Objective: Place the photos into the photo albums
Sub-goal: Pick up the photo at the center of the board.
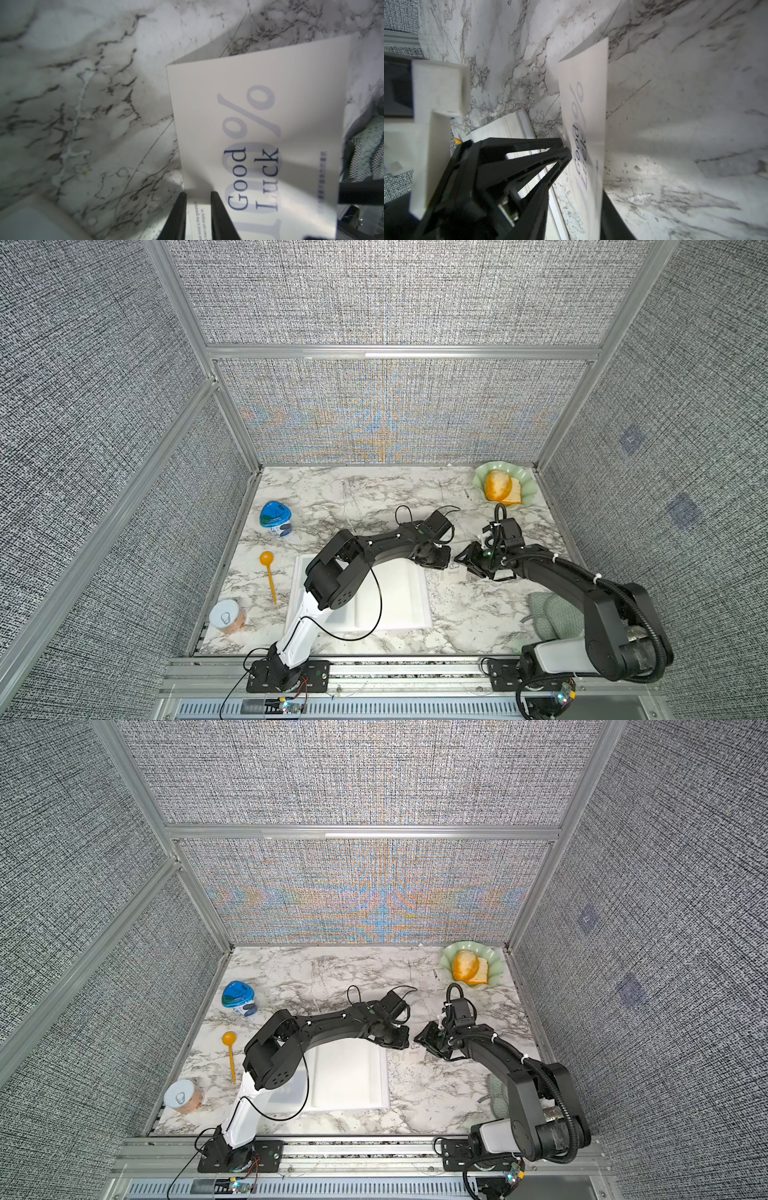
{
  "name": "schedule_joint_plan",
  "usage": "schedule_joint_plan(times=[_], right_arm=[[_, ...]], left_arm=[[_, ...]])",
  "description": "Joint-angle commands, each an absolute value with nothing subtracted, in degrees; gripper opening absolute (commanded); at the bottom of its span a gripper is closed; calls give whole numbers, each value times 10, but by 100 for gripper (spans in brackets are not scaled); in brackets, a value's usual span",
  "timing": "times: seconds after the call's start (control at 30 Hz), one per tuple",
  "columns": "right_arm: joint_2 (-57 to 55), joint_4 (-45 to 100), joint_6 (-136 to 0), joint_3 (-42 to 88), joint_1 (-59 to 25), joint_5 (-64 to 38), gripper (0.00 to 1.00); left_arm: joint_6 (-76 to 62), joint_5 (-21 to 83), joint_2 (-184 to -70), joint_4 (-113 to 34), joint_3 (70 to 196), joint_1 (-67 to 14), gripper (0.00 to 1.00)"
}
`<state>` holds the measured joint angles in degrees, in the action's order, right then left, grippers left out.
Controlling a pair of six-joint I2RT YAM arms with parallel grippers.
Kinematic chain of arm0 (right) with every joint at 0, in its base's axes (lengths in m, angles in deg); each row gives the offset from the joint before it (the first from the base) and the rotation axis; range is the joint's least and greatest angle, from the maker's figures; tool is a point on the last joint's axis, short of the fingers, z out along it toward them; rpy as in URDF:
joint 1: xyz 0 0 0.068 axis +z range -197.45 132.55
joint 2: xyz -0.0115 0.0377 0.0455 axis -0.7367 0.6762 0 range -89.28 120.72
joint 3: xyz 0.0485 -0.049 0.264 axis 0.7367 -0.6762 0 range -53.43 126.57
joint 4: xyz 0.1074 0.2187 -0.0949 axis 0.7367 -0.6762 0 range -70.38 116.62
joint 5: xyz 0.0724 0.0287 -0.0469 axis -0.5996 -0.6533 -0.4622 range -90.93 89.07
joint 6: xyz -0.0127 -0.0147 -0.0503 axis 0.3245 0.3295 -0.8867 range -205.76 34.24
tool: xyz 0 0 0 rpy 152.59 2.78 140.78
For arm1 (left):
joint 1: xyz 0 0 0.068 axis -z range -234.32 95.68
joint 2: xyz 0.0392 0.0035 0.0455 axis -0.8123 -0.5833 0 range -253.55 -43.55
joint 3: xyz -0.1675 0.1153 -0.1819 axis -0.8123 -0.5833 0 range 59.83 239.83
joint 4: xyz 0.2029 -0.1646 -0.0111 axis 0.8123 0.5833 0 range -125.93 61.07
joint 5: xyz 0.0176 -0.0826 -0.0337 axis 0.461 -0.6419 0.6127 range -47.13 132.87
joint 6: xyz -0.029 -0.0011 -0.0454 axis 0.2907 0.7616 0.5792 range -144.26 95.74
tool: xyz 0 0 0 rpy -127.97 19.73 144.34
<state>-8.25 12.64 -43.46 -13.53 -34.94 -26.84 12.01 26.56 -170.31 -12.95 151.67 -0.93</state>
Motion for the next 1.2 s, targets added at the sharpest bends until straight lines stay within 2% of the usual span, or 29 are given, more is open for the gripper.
schedule_joint_plan(times=[0.0, 0.27, 0.37, 0.5, 0.7, 0.9, 1.17], right_arm=[[-68, 143, -428, -129, -346, -270, 28], [-57, 129, -442, -110, -340, -261, 0], [-64, 103, -459, -96, -340, -256, 0], [-80, 70, -482, -76, -339, -249, 0], [-78, 73, -517, -50, -339, -338, 0], [-75, 139, -513, -56, -316, -457, 0], [-61, 217, -487, -61, -257, -513, 0]], left_arm=[[123, 251, -1696, -128, 1514, -10, 24], [121, 250, -1680, -133, 1499, -14, 25], [118, 246, -1668, -136, 1492, -22, 29], [104, 235, -1631, -149, 1469, -45, 41], [84, 169, -1525, -242, 1365, -103, 57], [85, 55, -1441, -373, 1231, -168, 60], [201, -98, -1389, -640, 1065, -256, 60]])
